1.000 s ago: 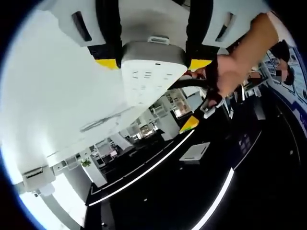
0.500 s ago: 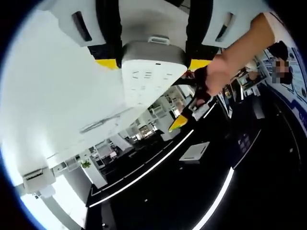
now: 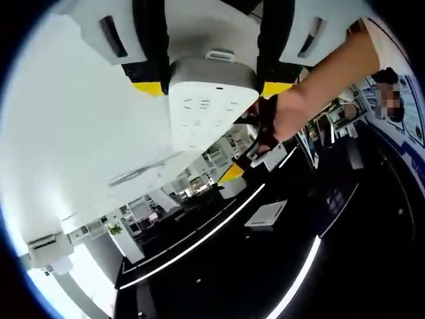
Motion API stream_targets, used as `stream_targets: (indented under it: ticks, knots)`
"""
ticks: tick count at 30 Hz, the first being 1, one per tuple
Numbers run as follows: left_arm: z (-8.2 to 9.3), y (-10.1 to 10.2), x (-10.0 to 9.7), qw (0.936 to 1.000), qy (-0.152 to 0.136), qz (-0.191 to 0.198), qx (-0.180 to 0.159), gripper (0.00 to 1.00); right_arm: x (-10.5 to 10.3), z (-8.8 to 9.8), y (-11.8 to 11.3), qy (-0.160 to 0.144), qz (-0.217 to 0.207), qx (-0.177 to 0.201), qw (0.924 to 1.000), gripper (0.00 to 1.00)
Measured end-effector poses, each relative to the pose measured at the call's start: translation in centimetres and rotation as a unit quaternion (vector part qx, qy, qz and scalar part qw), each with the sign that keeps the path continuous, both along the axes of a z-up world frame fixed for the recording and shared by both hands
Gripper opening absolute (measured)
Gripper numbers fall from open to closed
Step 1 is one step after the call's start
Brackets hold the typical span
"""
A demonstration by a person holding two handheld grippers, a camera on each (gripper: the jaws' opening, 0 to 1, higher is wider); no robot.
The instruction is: Pick up the power strip scattered on the table, fix it on the side mounting bracket of the table, and press the switch
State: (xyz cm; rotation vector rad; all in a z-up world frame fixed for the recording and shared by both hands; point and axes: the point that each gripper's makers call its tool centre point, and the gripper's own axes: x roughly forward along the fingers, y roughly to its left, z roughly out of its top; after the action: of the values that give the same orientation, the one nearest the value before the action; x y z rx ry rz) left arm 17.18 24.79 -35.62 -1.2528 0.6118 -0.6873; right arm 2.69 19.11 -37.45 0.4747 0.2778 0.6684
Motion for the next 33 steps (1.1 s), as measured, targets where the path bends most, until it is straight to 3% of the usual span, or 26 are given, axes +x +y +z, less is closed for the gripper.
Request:
stream_targets:
  ticks: [7, 13, 20, 26, 29, 33]
  knots:
    - [-0.8, 0.2, 1.0, 0.9998, 0.007, -0.013, 0.013, 0.65, -0.1, -0.2, 0.1, 0.0, 0.004, -0.005, 1.0, 0.48]
    - [-1.2, -0.6, 0.4, 0.9994, 0.015, -0.023, 0.022, 0.58, -0.2, -0.3, 0.1, -0.002, 0.008, -0.013, 0.9999, 0.48]
    - [-2.0, -1.6, -0.7, 0.9973, 0.02, -0.036, 0.061, 0.46, -0.3, -0.4, 0.0, -0.006, 0.011, -0.022, 0.9997, 0.48]
    - [-2.6, -1.1, -0.4, 0.9966, 0.029, -0.036, 0.068, 0.37, -0.5, -0.5, 0.1, -0.006, 0.017, -0.033, 0.9993, 0.48]
    - [-2.8, -0.8, -0.1, 0.9962, 0.027, -0.034, 0.075, 0.35, -0.5, -0.5, 0.1, -0.007, 0.018, -0.037, 0.9991, 0.48]
    - [-2.8, -1.7, -1.4, 0.9957, 0.018, -0.031, 0.085, 0.34, -0.6, -0.6, 0.1, -0.009, 0.022, -0.043, 0.9988, 0.48]
